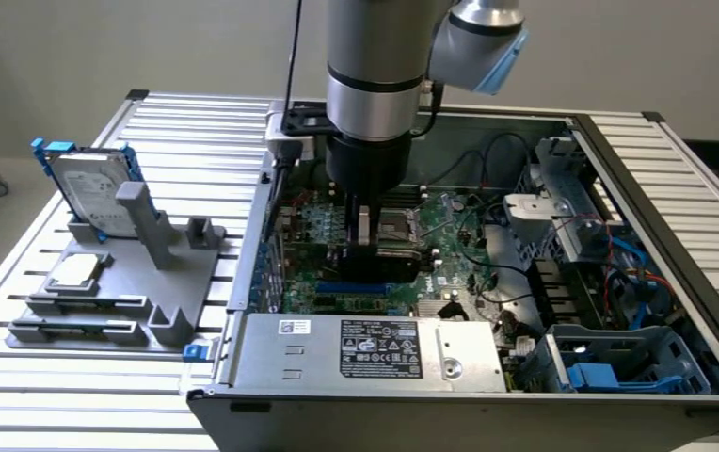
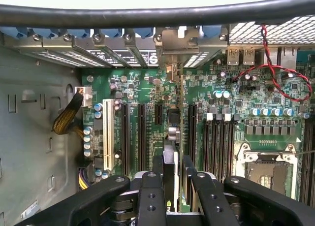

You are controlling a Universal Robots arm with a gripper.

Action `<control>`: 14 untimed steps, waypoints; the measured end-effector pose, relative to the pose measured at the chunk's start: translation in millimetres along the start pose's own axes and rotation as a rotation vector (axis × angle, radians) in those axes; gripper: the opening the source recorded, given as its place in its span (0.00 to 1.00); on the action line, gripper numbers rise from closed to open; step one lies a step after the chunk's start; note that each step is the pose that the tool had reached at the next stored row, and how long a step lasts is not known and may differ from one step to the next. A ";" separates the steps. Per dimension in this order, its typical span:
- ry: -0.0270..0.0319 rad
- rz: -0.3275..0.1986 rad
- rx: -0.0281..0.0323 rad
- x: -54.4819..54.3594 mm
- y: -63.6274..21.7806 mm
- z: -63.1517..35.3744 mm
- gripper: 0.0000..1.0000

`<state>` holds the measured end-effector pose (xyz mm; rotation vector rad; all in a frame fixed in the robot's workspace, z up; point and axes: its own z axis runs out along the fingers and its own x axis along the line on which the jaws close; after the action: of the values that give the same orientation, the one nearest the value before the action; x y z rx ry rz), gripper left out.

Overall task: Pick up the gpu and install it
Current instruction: 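Insert the gpu into the slot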

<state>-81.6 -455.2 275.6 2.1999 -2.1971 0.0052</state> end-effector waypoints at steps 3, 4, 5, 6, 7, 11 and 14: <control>-0.0017 0.000 -0.0003 0.5 0.0 1.3 0.27; -0.0026 0.000 -0.0005 0.6 0.0 2.1 0.27; -0.0036 0.000 -0.0007 0.6 0.0 2.8 0.27; -0.0045 0.000 -0.0009 0.6 0.1 3.3 0.27; -0.0049 0.000 -0.0011 0.7 0.1 3.4 0.27; -0.0058 0.000 -0.0011 1.0 0.1 3.8 0.27; -0.0090 0.000 -0.0012 1.0 1.8 5.3 0.27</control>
<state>-83.5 -456.4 270.4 2.2040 -2.2008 -0.0061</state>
